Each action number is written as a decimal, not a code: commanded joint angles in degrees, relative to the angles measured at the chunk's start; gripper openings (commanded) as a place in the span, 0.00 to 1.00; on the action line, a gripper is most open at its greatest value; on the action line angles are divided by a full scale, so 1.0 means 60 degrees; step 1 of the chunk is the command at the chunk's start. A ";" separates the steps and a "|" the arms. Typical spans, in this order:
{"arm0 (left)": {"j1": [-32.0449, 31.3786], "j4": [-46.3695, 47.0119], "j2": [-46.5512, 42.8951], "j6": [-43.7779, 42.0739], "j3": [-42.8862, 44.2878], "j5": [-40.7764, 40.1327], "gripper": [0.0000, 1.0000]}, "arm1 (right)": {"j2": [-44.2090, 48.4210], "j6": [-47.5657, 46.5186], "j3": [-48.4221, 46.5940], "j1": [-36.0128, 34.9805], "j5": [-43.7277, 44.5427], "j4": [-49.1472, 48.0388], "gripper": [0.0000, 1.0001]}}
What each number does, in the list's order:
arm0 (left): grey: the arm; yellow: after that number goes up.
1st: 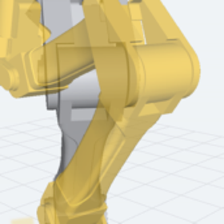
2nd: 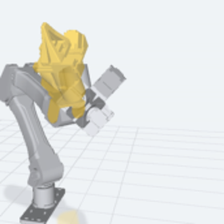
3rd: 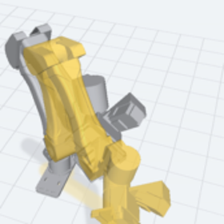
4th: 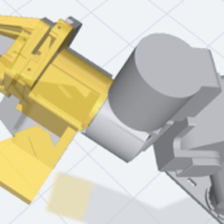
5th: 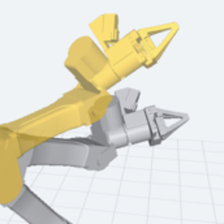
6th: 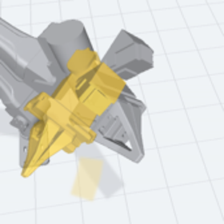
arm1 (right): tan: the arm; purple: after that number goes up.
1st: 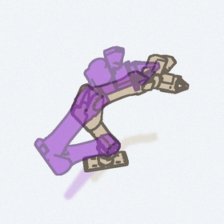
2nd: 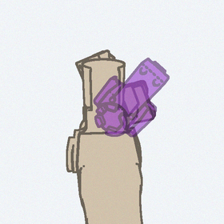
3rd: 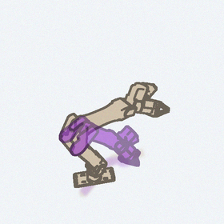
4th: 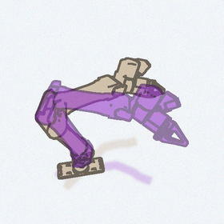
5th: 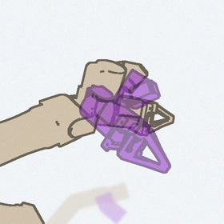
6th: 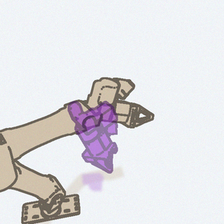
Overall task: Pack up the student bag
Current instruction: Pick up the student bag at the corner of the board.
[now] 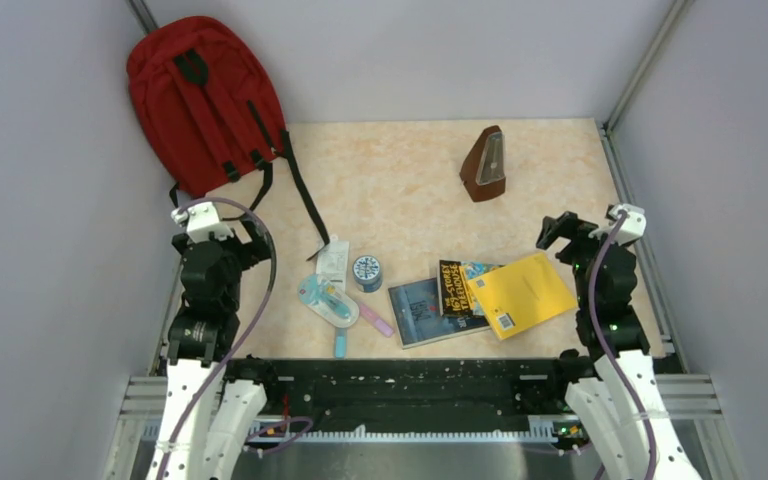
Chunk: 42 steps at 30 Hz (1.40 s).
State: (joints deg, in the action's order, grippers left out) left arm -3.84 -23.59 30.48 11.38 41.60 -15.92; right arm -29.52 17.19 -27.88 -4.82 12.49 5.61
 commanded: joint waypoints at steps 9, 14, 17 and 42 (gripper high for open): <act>0.0039 0.0449 0.0730 -0.0381 0.0318 0.0310 0.98 | 0.1045 -0.0172 -0.0149 0.0029 -0.1690 -0.0391 0.99; 0.0073 0.0367 0.1845 0.0251 0.1588 0.0018 0.98 | 0.1206 -0.0061 -0.0137 0.0042 -0.1381 -0.0077 0.99; 0.0233 0.0578 0.3082 0.0327 0.2676 0.0137 0.98 | 0.1259 0.0029 -0.0063 0.0042 -0.1511 0.0031 0.99; 0.1637 0.6391 1.2597 -0.1943 0.7274 -0.1880 0.91 | 0.1411 0.0127 0.0047 0.0033 -0.1675 0.0094 0.99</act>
State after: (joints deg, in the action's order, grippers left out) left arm 5.02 9.04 100.55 5.91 76.99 -21.93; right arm -21.47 17.28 -27.64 -4.75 3.36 6.92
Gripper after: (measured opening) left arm 0.897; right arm 0.985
